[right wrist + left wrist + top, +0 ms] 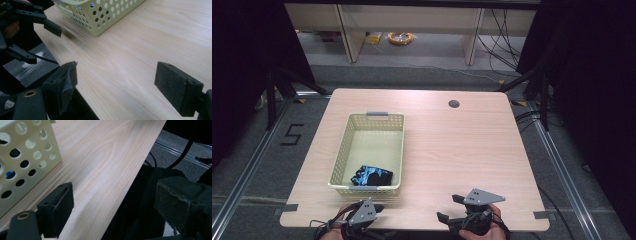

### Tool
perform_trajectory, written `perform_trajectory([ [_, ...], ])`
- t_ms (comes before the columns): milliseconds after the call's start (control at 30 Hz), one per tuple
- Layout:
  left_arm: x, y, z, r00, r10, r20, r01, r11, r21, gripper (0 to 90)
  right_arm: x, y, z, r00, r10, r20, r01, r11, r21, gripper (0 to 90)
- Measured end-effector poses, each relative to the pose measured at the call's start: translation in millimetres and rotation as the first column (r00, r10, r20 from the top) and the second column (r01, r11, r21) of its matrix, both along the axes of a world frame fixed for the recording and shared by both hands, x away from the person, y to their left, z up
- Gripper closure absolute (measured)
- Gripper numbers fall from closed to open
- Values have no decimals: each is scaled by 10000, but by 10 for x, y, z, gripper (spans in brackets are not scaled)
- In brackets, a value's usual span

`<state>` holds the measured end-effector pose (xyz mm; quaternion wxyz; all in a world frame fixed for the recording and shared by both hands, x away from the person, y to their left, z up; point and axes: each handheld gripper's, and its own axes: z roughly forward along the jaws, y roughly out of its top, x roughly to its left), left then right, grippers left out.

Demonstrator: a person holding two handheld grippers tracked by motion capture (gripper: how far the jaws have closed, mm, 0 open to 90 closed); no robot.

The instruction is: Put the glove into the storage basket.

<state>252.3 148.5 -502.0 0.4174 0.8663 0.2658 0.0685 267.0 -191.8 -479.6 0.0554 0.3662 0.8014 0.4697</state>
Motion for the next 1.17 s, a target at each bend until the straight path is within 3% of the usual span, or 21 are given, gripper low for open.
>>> perform_trajectory([
  [33, -3, -2, -7, 10000, -11, -46, 11, 10000, 2, 154, -31, 15, -9, 9995, -152, -265, 156, 9998, 138, 191],
  [100, -1, -4, -13, 9997, -191, 146, 191, 9998, 19, 154, -10, -11, -27, 9998, 168, 94, -166, 9997, -173, 189],
  [167, -13, -14, -30, 10000, -86, -35, 87, 9999, 137, 154, -43, 2, -39, 9999, -39, -118, 36, 9997, -252, 186],
  [233, -26, -26, -46, 9999, -92, -62, 92, 9999, 113, 154, -50, -8, -52, 9999, 121, 49, -119, 9990, -434, 183],
  [267, -34, -32, -52, 9999, -50, -94, 51, 9999, 103, 154, -72, 7, -57, 9999, 29, -163, -35, 9994, -354, 180],
  [300, -24, -30, -62, 9999, -128, -38, 129, 9995, 280, 154, -75, -6, -57, 9999, 61, -136, -68, 9987, -513, 175],
  [333, -39, -51, -78, 9998, -78, -209, 78, 10000, 15, 154, -73, -3, -74, 9998, 211, 8, -210, 9987, -462, 173],
  [367, -34, -40, -73, 9999, -161, -50, 162, 9991, 380, 155, -87, -9, -76, 9999, 131, -67, -134, 9984, -541, 172],
  [433, -44, -61, -88, 9996, -221, -179, 226, 9994, 246, 155, -115, -4, -89, 9997, 81, -216, -96, 9976, -693, 171],
  [467, -46, -61, -86, 9998, -211, -56, 213, 9988, 431, 155, -114, -5, -103, 9998, 159, -71, -164, 9968, -782, 171],
  [600, -38, -70, -112, 9997, -211, -118, 215, 9990, 384, 155, -137, -4, -123, 10000, 66, -12, -67, 9934, -1142, 172],
  [633, -24, -54, -106, 9996, -295, -45, 298, 9971, 700, 155, -124, -7, -131, 9996, 279, -18, -279, 9935, -1108, 173],
  [767, -44, -76, -116, 9997, -203, -158, 208, 9992, 345, 155, -127, -1, -148, 9998, 181, -116, -194, 9923, -1221, 173],
  [833, -33, -75, -122, 9996, -265, -98, 270, 9983, 516, 155, -125, 12, -161, 9996, 279, -88, -288, 9919, -1234, 173],
  [1167, -37, -80, -127, 9997, -180, -187, 187, 9993, 336, 155, -135, 30, -168, 9993, 266, -262, -299, 9906, -1335, 174],
])
